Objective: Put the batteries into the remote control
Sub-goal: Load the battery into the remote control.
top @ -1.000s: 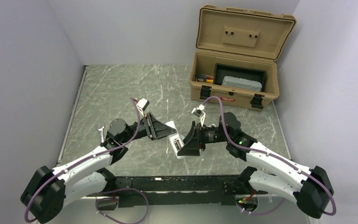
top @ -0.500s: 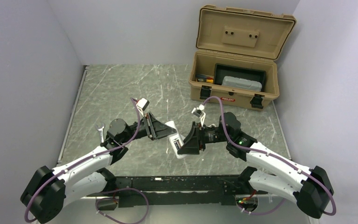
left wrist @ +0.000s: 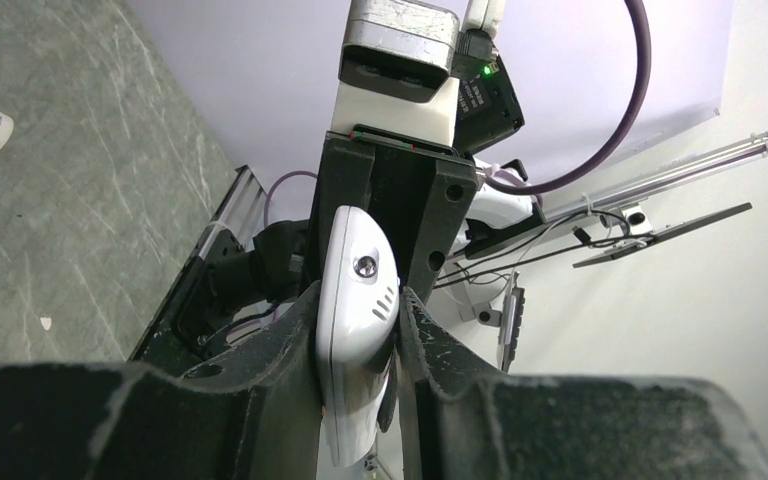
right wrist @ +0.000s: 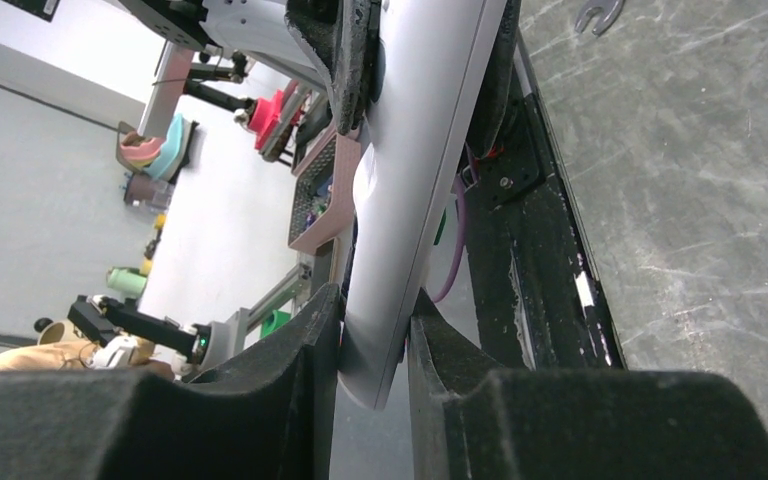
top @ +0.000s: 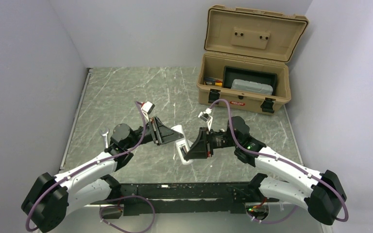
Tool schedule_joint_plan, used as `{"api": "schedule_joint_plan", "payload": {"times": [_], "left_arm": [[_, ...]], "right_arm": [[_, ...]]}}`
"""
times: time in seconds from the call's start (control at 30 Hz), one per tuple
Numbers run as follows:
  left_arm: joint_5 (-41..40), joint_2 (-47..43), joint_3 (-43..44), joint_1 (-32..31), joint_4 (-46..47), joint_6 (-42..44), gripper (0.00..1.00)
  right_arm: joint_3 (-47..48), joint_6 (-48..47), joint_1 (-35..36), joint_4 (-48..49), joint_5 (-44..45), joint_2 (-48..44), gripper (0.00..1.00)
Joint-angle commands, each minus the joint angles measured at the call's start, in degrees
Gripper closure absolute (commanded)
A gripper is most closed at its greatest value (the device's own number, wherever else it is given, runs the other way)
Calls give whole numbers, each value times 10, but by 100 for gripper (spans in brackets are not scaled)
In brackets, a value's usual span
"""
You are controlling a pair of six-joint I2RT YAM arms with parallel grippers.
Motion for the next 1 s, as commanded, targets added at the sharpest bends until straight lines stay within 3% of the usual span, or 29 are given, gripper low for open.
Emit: {"api": "schedule_joint_plan", "payload": {"times": [0.0, 0.17, 0.33, 0.63, 0.97], "left_arm": [[1, -4, 21, 0, 21, -17, 100], [-5, -8, 19, 0, 15, -15, 100], [-17, -22, 26, 0, -33, 13, 100], [-26, -29, 29, 0, -77, 45, 100], [-16, -15, 26, 0, -49, 34, 100]], "right_arm": [[14, -18, 0, 38, 0, 8, 91], [17, -20, 0, 37, -1, 11, 74], [17, -23, 1, 35, -2, 8, 68], [11, -28, 1, 37, -8, 2, 41], [22, -75, 0, -31, 29, -22, 28]]}}
